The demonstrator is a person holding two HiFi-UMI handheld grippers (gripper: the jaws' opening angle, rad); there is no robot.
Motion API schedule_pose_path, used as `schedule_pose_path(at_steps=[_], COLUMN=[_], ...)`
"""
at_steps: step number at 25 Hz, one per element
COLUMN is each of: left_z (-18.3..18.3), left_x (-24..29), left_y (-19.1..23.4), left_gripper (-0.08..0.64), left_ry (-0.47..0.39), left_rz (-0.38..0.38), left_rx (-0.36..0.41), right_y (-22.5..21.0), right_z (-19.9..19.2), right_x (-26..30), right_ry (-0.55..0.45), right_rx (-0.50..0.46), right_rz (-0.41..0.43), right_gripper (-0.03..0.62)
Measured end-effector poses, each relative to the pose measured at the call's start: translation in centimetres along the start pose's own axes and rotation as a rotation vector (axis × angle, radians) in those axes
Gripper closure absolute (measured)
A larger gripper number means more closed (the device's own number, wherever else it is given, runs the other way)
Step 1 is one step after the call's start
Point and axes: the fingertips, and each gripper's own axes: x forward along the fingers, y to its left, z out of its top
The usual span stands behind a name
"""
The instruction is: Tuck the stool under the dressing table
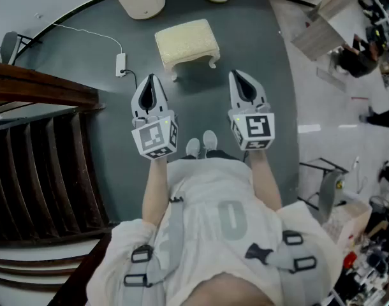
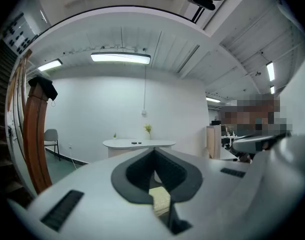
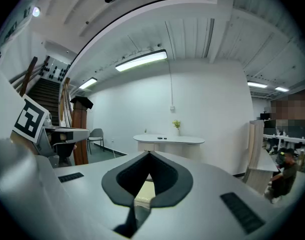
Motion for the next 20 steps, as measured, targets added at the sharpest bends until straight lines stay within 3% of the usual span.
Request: schedule_pose_path(at_steps=[4,12,20], left_z=[0.1,-0.8,-1.6], left_x=[0.1,0.6,1.4], left_y=[-0.3,-2.5,-4.0], left_gripper=[0.557,0.557,0.557], left_ry=[0.006,0.019,0.019], left_rz=[-0.006,-0.004,0.024], left_rx=[-0.003,0.03,-0.027], right_y=[-1.3,-3.1,-4.9], right_z=[-0.7,-1.6,-4.3], right_x=[-0.1,-0.4,0.4], right_ry=[-0.011,-0.012,0.041], right_rx=[-0.029,0.019,0.049], right_rz=[-0.009,-0.01,0.039], right_gripper=[0.591,0.589,0.589])
